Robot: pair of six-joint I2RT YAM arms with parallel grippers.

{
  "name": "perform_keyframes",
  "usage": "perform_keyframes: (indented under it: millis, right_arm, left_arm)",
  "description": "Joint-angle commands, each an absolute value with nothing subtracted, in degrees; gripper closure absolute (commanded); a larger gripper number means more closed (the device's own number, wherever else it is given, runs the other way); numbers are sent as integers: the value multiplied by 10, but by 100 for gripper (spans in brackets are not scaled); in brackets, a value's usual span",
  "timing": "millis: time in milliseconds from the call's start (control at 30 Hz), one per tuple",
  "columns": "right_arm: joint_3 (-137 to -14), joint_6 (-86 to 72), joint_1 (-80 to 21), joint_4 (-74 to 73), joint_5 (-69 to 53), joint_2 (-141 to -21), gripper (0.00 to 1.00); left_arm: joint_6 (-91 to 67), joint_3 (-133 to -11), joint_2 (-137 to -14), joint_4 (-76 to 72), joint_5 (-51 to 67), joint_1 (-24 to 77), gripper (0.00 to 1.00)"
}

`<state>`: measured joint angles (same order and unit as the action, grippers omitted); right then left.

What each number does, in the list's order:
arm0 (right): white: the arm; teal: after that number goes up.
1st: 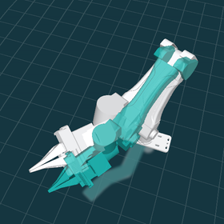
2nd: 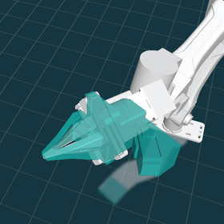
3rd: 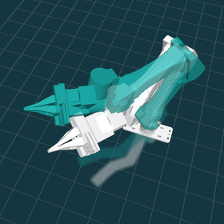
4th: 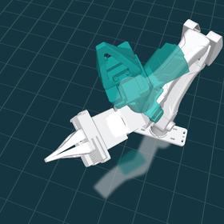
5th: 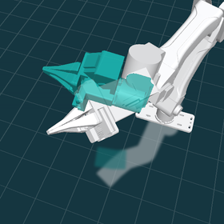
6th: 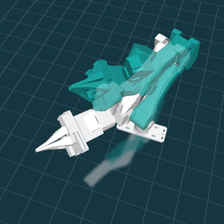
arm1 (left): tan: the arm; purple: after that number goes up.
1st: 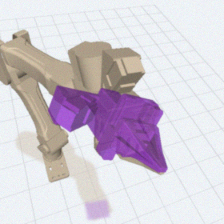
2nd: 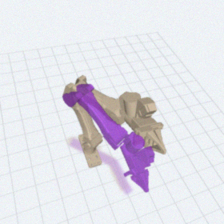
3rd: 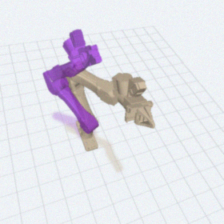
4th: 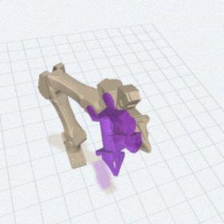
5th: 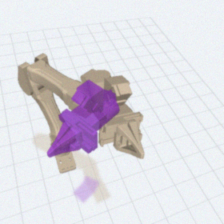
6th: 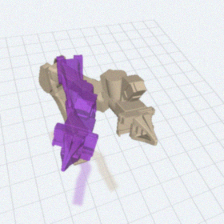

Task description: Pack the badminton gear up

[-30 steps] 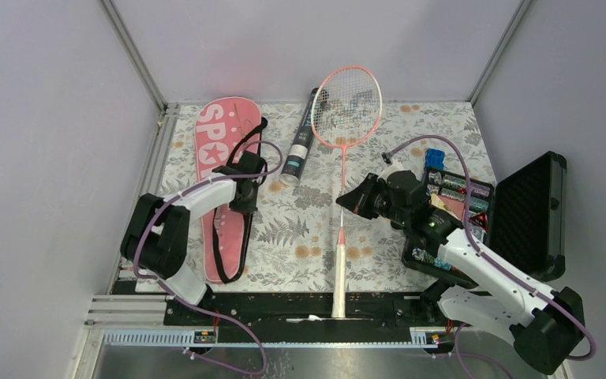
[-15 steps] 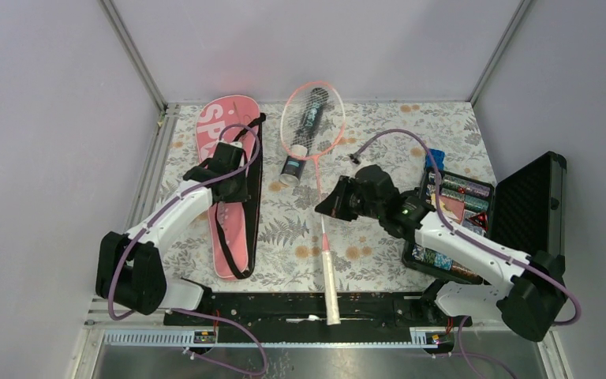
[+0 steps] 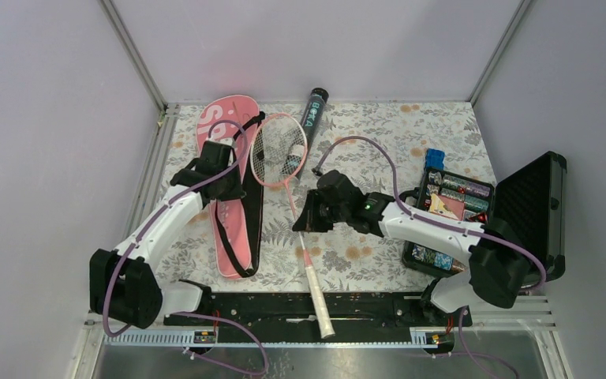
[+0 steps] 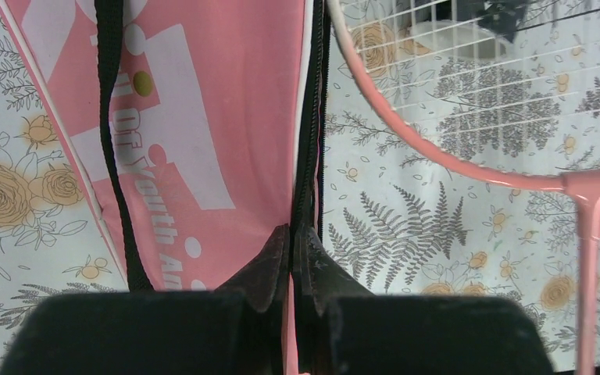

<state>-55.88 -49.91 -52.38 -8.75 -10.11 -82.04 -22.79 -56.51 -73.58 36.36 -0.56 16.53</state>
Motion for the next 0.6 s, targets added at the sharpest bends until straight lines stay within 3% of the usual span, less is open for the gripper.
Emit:
perform_keyframes:
  millis: [0,567]
  right_arm:
    - [-610,-499,-540,-91,-130,-843,100]
    - [-638,-483,-547,-20,-216,-916,100]
  left_arm:
    - [-238,-576,-698,330,26,160,100]
    - [-225,-542,-656,316,100,158,100]
